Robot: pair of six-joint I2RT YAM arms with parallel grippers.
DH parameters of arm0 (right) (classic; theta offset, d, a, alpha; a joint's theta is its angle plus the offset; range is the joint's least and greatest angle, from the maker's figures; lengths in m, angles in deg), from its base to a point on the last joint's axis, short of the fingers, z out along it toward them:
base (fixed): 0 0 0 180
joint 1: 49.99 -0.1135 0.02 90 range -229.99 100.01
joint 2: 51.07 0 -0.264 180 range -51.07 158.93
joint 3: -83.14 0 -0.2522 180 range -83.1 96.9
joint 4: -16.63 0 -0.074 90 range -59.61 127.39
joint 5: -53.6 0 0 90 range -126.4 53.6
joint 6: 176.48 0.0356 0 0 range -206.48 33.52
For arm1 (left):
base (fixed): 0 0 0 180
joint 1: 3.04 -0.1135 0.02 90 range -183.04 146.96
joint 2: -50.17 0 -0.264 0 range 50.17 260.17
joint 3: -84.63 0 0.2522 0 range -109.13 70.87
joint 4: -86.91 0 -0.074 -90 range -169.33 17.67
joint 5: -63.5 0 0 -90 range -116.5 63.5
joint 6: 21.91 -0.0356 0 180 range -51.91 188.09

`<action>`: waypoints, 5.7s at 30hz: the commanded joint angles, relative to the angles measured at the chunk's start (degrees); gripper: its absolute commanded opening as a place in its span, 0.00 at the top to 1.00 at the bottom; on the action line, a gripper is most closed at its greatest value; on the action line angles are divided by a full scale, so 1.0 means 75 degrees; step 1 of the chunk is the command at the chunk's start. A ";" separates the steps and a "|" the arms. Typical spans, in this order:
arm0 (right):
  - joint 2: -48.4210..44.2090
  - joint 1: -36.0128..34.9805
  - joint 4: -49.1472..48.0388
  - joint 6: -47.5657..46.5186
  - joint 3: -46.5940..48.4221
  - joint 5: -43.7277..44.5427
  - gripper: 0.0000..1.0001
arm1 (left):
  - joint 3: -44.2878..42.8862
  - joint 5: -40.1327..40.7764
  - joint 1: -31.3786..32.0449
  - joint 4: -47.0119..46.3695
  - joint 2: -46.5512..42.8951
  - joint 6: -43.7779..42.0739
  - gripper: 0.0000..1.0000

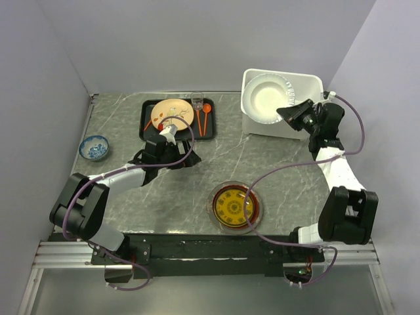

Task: Place the plates into the plastic bin on the countertop
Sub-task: Place the plate in the plastic bin, then pick up the plate from the corner of the board.

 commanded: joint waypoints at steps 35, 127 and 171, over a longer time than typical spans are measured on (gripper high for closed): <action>0.3007 0.0398 -0.0596 0.0288 0.3307 -0.0195 1.00 | 0.0031 -0.0025 0.0069 -0.0263 0.0238 -0.0028 0.01; 0.2751 0.0773 0.1689 -0.0849 0.3660 0.1375 0.21 | 0.0687 0.0058 0.0069 0.0065 -0.0828 -0.0134 0.01; -0.2581 -0.2004 0.1290 -0.1318 -0.2948 0.1598 0.19 | -0.0133 -0.0727 0.2142 0.0323 -0.0255 -0.1247 0.37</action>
